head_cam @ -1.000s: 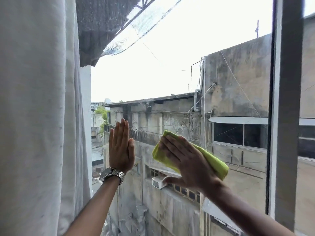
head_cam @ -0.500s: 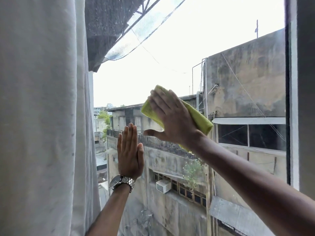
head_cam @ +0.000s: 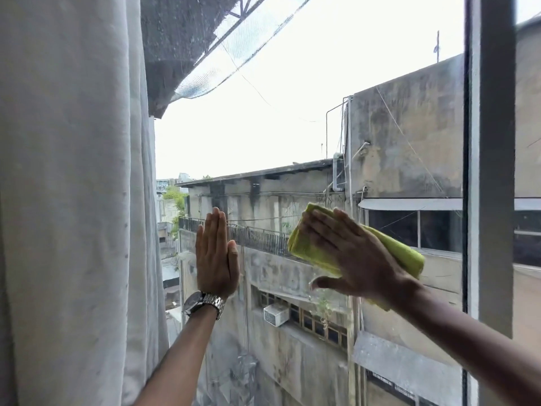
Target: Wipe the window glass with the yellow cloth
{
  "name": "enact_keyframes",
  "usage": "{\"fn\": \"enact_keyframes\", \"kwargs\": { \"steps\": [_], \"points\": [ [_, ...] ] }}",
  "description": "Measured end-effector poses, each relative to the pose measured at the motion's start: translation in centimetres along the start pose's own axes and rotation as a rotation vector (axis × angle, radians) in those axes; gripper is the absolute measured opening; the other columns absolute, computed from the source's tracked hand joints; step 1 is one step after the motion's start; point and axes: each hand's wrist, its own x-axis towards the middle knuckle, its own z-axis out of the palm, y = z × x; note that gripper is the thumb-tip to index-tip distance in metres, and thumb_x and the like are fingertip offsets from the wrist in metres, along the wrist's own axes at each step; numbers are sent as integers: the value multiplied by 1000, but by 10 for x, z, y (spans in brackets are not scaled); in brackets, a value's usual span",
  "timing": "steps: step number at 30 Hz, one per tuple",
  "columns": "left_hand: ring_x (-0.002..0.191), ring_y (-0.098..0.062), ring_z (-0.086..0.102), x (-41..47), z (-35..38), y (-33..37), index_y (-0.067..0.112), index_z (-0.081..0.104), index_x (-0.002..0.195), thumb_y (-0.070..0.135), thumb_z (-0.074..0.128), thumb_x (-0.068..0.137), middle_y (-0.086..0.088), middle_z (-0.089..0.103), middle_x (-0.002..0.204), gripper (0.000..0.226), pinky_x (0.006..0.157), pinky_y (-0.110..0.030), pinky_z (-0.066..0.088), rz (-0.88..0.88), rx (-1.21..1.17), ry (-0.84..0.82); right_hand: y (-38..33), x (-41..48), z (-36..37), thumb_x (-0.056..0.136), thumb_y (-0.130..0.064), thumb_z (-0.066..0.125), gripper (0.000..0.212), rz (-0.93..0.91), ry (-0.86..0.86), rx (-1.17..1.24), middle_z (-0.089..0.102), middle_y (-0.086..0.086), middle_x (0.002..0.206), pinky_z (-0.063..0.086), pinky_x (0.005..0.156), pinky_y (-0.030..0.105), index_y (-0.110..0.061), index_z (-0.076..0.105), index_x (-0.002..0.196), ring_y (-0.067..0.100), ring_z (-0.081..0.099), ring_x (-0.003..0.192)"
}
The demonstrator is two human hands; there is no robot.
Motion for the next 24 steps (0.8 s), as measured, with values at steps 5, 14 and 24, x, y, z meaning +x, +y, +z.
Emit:
{"fn": "enact_keyframes", "kwargs": {
  "steps": [5, 14, 24],
  "points": [
    [158, -26, 21, -1, 6, -5, 3, 26, 156, 27, 24, 102, -14, 25, 167, 59, 129, -52, 19, 12, 19, 19, 12, 72, -28, 89, -87, 16, 108, 310, 108, 51, 18, 13, 170, 14, 130, 51, -7, 22, 160, 27, 12, 159],
    [156, -30, 25, -1, 4, -4, 3, 29, 155, 22, 24, 102, -17, 29, 165, 57, 129, -54, 19, 29, 5, 34, -122, 32, 38, 82, -93, 25, 118, 135, -16, 135, 14, 14, 170, 11, 131, 47, -4, 22, 160, 27, 6, 159],
    [157, -29, 24, 0, 7, -8, 5, 27, 156, 20, 29, 101, -17, 28, 166, 57, 131, -50, 16, 49, 4, 54, -60, -75, 37, 96, -79, 18, 100, 510, 105, 23, 8, 15, 168, 9, 130, 53, -3, 17, 160, 28, 8, 158]
  ]
}}
